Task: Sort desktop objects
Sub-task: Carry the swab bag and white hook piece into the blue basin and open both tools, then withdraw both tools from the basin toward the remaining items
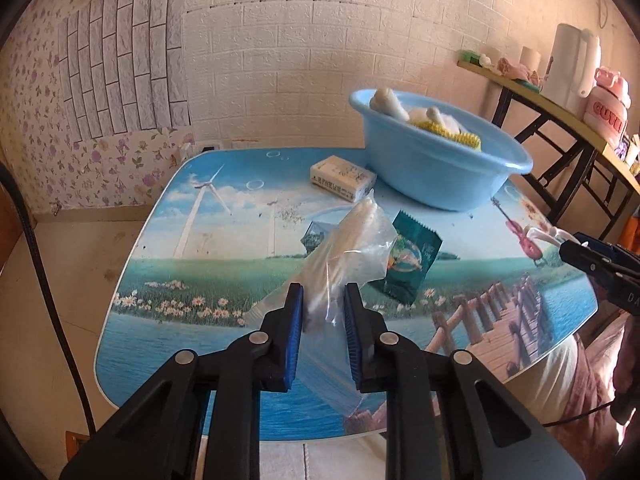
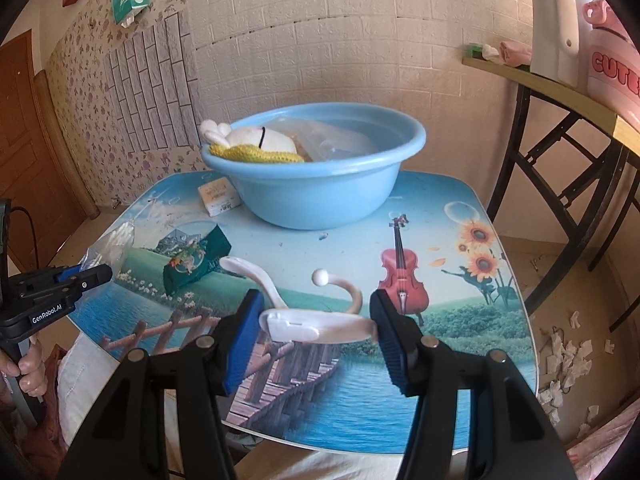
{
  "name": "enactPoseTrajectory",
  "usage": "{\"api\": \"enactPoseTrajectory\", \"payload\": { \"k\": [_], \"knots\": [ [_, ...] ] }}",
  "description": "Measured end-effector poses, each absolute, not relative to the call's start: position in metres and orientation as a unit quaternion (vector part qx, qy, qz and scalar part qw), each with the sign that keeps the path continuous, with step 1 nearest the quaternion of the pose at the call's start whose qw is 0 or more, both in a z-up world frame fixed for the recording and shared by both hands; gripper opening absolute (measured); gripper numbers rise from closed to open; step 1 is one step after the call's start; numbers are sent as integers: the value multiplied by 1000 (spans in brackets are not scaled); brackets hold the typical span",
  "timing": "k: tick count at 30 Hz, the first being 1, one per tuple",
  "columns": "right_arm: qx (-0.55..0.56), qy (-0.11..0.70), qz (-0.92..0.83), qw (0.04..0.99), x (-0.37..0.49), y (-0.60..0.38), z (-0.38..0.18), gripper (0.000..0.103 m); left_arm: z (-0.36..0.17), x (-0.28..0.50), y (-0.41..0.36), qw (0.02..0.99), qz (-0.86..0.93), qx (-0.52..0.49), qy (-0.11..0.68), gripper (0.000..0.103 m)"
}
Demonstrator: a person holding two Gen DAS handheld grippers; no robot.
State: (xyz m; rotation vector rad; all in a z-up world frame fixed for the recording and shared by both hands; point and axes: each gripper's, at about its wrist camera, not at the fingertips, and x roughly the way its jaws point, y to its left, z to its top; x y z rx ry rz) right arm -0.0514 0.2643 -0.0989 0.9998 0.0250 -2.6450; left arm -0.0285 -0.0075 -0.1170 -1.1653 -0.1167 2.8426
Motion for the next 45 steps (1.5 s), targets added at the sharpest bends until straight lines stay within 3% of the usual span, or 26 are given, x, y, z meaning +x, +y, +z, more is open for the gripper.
{"api": "enactPoseTrajectory", "payload": {
  "k": [10, 17, 32, 35, 40, 45],
  "knots": [
    [305, -15, -937, 170, -72, 269, -60, 55, -57, -50, -1, 54, 943, -324, -58, 18],
    [287, -18, -941, 179, -107, 267, -53, 55, -35, -89, 26, 75, 949, -305, -27, 18],
    [292, -19, -940, 177, -189, 267, -65, 55, -41, -192, 88, 114, 944, -310, 15, 19],
    [299, -25, -937, 181, -196, 268, -68, 55, -48, -202, 97, 120, 939, -321, 28, 23],
    [298, -26, -938, 176, -194, 271, -71, 60, -51, -205, 98, 121, 939, -321, 29, 50],
    [295, -25, -940, 171, -185, 272, -67, 62, -47, -195, 89, 111, 943, -312, 22, 57]
  ]
}}
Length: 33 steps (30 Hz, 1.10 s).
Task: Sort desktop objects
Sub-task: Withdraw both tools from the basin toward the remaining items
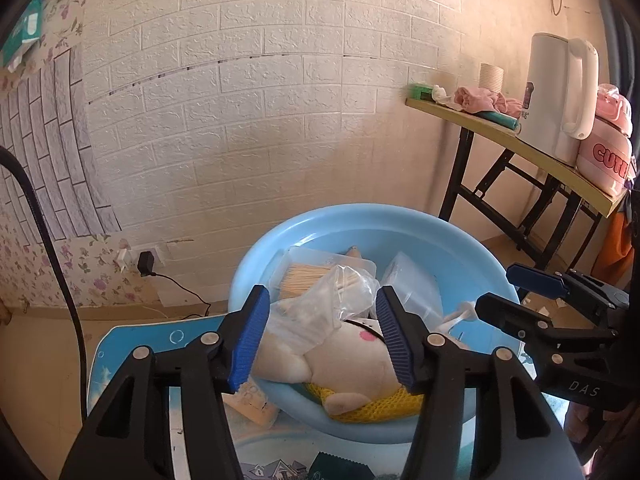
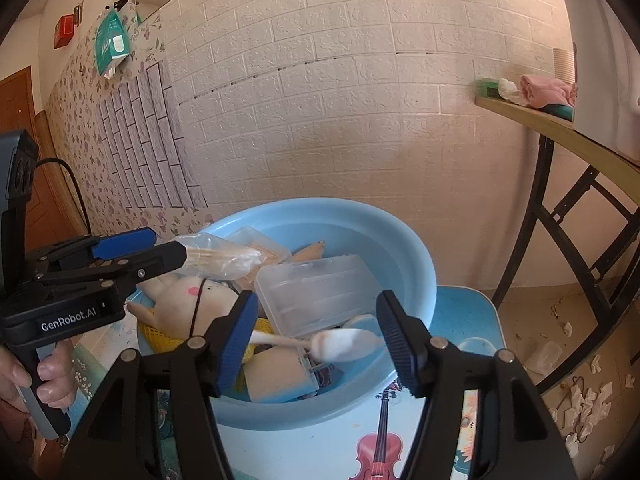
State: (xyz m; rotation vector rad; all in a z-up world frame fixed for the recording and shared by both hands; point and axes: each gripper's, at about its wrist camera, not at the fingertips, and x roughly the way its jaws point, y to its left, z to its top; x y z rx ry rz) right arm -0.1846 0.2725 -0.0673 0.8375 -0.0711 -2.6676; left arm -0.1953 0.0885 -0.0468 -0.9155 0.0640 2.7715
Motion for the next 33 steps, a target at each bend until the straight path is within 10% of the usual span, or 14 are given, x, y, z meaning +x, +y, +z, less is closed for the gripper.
{"api": "enactPoseTrajectory", "payload": {
  "k": [26, 33],
  "knots": [
    [431, -31, -872, 228, -118, 176, -133, 62, -114, -106, -60, -11, 919, -388, -73, 68],
    [448, 6, -867, 219, -117, 137, -146, 83, -128, -100, -71, 1, 915, -400, -58, 83]
  ]
}}
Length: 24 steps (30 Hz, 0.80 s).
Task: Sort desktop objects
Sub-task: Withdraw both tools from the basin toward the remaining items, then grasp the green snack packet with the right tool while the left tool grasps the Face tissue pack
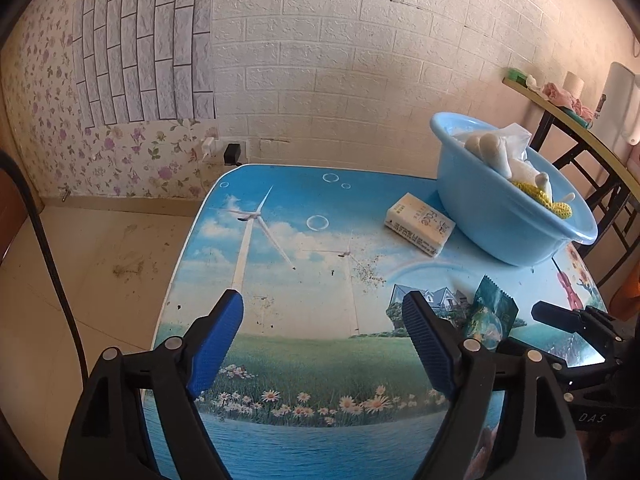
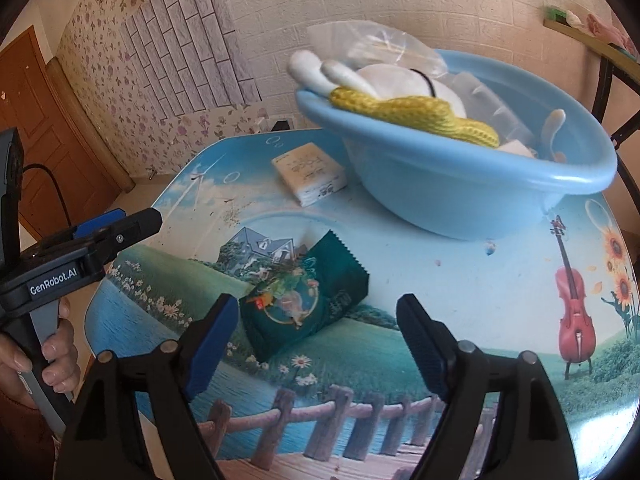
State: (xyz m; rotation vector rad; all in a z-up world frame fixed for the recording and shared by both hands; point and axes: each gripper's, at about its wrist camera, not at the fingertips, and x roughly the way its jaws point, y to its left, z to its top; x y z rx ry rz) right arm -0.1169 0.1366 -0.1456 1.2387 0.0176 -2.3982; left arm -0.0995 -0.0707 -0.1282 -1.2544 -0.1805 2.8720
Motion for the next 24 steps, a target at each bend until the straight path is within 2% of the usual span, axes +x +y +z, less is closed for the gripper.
{"api": "enactPoseTrajectory", "payload": {
  "k": [10, 14, 24],
  "knots": [
    [467, 50, -871, 146, -130, 121, -162, 84, -142, -104, -74, 25, 909, -412, -65, 84],
    [471, 43, -873, 122, -131, 143, -162, 90, -142, -106, -69, 35, 910, -410, -55, 84],
    [472, 39, -880, 25, -132, 211, -154, 90, -144, -108, -55, 49, 907, -415, -45, 84]
  ]
}}
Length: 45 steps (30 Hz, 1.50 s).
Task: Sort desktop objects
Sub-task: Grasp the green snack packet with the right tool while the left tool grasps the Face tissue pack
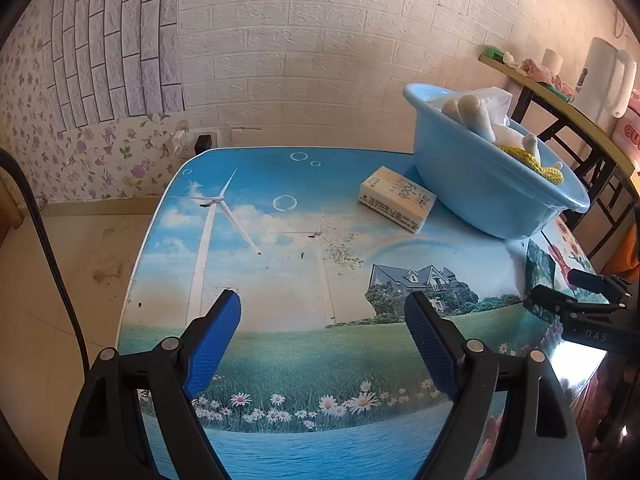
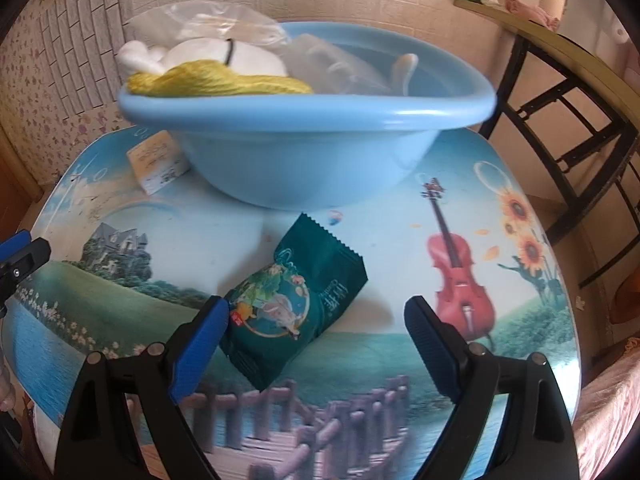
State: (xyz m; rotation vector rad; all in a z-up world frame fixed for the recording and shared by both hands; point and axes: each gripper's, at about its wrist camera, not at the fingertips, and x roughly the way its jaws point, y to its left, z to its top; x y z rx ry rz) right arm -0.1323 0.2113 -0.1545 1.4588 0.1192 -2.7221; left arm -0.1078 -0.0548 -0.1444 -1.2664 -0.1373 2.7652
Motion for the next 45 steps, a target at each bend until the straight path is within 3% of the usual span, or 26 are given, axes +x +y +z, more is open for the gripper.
{"api": "enactPoseTrajectory", "payload": {
  "k": [7, 9, 17, 21, 22, 24, 25, 30, 37, 38, 39, 40, 45],
  "knots": [
    [477, -3, -879, -14, -130, 246, -147, 91, -142, -111, -41, 54, 906, -418, -36, 85],
    [478, -21, -878, -4, -131, 243, -148, 90, -142, -114, -35, 53, 907, -418, -25, 90],
    [476, 29, -879, 12, -135, 203, -157, 90, -134, -146, -9, 76, 908, -410, 37, 92],
    [481, 6, -876, 20, -136, 212, -162, 82, -136, -170, 1, 100, 903, -415, 52, 92],
    [479, 10, -878, 23, -135, 213, -160, 77, -139, -176, 3, 107, 900, -418, 57, 92],
    [475, 15, -879, 38, -135, 217, -157, 54, -145, -188, 8, 123, 892, -430, 62, 92],
    [476, 14, -878, 42, -136, 220, -156, 52, -148, -194, 9, 129, 889, -435, 64, 92],
    [472, 5, -879, 67, -137, 236, -153, 47, -159, -212, 19, 141, 880, -445, 88, 92],
    [481, 24, -873, 76, -140, 249, -152, 49, -166, -229, 29, 161, 873, -450, 95, 92],
    [482, 26, -873, 67, -140, 250, -151, 51, -166, -230, 30, 161, 874, -450, 94, 90],
    [482, 25, -874, 61, -140, 251, -150, 52, -165, -231, 30, 166, 874, -449, 87, 75],
    [481, 22, -874, 63, -139, 252, -150, 53, -164, -231, 29, 169, 873, -450, 79, 68],
    [480, 17, -875, 67, -137, 246, -148, 56, -161, -224, 31, 152, 876, -449, 89, 67]
  ]
}}
